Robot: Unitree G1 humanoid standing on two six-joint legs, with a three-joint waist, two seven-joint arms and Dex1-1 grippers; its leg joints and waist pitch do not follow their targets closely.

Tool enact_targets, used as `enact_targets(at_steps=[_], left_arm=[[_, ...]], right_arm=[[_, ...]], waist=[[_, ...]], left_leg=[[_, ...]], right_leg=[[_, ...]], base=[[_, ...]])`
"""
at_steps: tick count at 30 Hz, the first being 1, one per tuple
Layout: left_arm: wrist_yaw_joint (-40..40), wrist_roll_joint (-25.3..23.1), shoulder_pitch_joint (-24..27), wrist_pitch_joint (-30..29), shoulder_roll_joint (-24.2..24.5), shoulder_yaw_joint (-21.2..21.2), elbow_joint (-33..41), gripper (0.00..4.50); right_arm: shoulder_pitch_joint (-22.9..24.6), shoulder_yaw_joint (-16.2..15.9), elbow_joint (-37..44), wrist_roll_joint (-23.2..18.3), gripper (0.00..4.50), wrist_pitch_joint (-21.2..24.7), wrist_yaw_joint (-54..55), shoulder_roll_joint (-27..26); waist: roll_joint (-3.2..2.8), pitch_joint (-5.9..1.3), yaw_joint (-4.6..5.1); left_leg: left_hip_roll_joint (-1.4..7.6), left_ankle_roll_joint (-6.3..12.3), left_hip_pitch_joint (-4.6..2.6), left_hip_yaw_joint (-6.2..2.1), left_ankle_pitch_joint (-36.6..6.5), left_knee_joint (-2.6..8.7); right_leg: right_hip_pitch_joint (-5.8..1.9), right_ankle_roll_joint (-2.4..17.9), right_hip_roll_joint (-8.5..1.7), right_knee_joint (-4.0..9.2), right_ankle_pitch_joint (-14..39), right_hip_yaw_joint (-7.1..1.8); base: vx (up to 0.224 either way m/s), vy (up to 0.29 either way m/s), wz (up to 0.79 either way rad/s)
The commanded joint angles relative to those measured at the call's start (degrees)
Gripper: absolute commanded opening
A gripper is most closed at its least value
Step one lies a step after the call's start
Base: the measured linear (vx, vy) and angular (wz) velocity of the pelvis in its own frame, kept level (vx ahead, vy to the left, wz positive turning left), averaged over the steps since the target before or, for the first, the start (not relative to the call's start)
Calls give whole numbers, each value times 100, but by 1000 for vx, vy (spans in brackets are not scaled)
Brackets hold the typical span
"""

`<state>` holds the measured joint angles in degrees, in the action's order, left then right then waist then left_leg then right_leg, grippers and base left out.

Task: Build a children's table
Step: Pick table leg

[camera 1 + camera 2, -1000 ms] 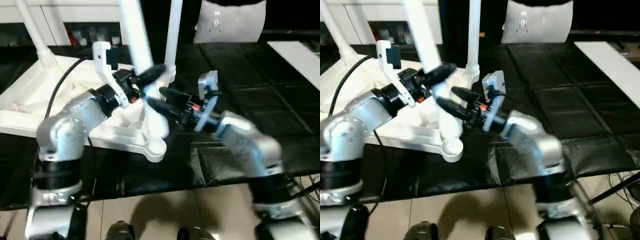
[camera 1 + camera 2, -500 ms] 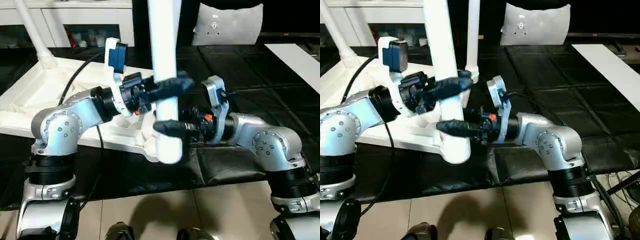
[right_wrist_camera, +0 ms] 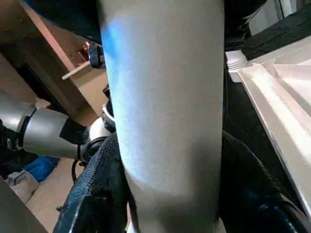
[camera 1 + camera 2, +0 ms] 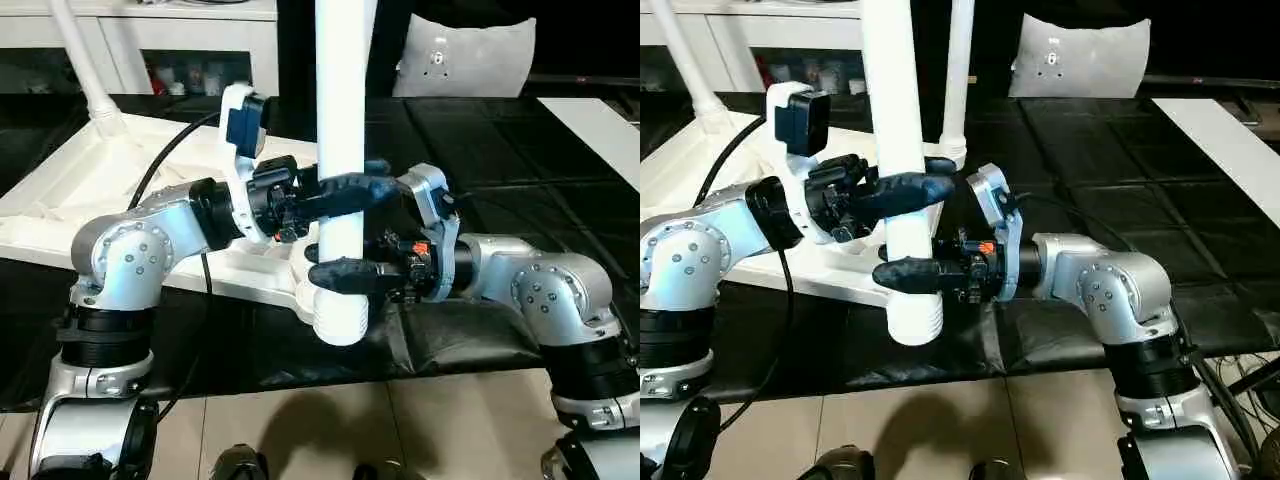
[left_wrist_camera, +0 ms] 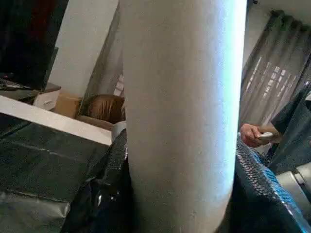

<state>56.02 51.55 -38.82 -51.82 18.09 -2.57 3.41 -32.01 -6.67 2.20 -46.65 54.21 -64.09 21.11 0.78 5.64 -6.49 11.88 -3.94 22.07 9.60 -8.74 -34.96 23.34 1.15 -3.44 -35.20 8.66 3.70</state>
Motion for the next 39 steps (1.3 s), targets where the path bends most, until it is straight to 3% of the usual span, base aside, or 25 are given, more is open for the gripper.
enact_targets(at_steps=[1, 4, 5, 6, 10, 13, 18, 20, 24, 26, 29, 32, 34, 35, 39], left_arm=[[-61, -182, -97, 224, 56, 78, 81, 190], [-276, -283, -95, 233, 43, 65, 56, 190], [-318, -277, -93, 239, 27, 29, 70, 246], [-437, -293, -106, 237, -3, -19, 54, 260], [-427, -287, -85, 159, 90, -23, 138, 296], [-504, -314, -34, 212, 92, -45, 183, 314], [-747, -475, 124, 430, 29, -96, 310, 352], [-1029, -716, 204, 713, -71, -128, 358, 385], [-1583, -1342, 339, 1246, -188, -6, 463, 406], [-2269, -1821, 503, 1559, -390, 67, 622, 424], [-2849, -2123, 585, 1832, -663, 22, 703, 427], [-3359, -2589, 729, 2125, -873, 156, 852, 427], [-3521, -2730, 768, 2191, -935, 200, 879, 427], [-3722, -2785, 795, 2213, -1052, 175, 897, 399], [-4144, -3064, 871, 2412, -1267, 225, 953, 386]], right_arm=[[33, -23, 73, 13, 197, 50, 87, 18], [63, 19, 62, 93, 197, -97, 287, -96], [71, 28, 58, 147, 197, -162, 366, -141], [76, 41, 48, 184, 197, -205, 439, -183], [147, 109, -5, 479, 193, -604, 908, -453], [188, 81, 28, 643, 191, -845, 1153, -583], [291, 29, 107, 1030, 191, -1261, 1594, -777], [342, 32, 138, 1256, 191, -1528, 1875, -919], [407, 114, 113, 1519, 191, -1962, 2436, -1268], [418, 119, -12, 1828, 191, -2386, 2976, -1581], [418, 187, -110, 2004, 191, -2637, 3376, -1831], [393, 47, -328, 2401, 191, -2959, 3748, -2002], [382, 43, -380, 2440, 191, -3002, 3832, -2054], [364, 22, -414, 2472, 191, -3044, 3857, -2086], [318, -24, -538, 2586, 191, -3201, 3943, -2185]], waist=[[-32, -570, 0], [-42, -575, 3], [-54, -576, 3], [-59, -574, 6], [-47, -574, 18], [-85, -569, 26], [-77, -569, 40], [-78, -572, 48], [-83, -565, 79], [-76, -554, 123], [-70, -554, 168], [-58, -554, 188], [-56, -554, 205], [-48, -555, 203], [-44, -557, 204]], left_leg=[[73, -242, -131, -27, -1457, 395], [70, -254, -129, -25, -1433, 392], [69, -261, -135, -24, -1440, 388], [71, -266, -130, -26, -1456, 389], [67, -294, -134, -30, -1488, 397], [74, -336, -157, -36, -1592, 404], [73, -364, -146, -41, -1629, 421], [82, -374, -139, -46, -1623, 427], [78, -381, -146, -51, -1705, 434], [91, -420, -139, -56, -1764, 447], [68, -395, -137, -57, -1831, 440], [74, -375, -123, -61, -1807, 443], [59, -355, -129, -53, -1829, 435], [58, -338, -127, -48, -1805, 432], [71, -303, -111, -52, -1781, 440]], right_leg=[[-257, 480, -380, 518, 2606, -197], [-257, 494, -377, 506, 2548, -197], [-249, 516, -377, 506, 2531, -198], [-252, 524, -381, 503, 2530, -196], [-241, 497, -387, 510, 2628, -193], [-219, 499, -378, 509, 2601, -194], [-237, 485, -380, 503, 2534, -199], [-241, 485, -385, 500, 2491, -205], [-228, 395, -378, 516, 2601, -204], [-208, 381, -385, 521, 2607, -205], [-217, 315, -369, 539, 2715, -194], [-213, 256, -366, 541, 2657, -198], [-208, 221, -355, 551, 2707, -197], [-207, 209, -353, 549, 2674, -202], [-209, 227, -350, 543, 2536, -205]], base=[[0, 0, 0], [0, 0, 0], [0, 0, 0], [0, 0, 0], [0, 0, 0], [0, 0, 0], [0, 0, 0], [0, 0, 0], [0, 0, 0], [0, 0, 0], [0, 0, 0], [0, 0, 0], [0, 0, 0], [0, 0, 0], [0, 0, 0]])
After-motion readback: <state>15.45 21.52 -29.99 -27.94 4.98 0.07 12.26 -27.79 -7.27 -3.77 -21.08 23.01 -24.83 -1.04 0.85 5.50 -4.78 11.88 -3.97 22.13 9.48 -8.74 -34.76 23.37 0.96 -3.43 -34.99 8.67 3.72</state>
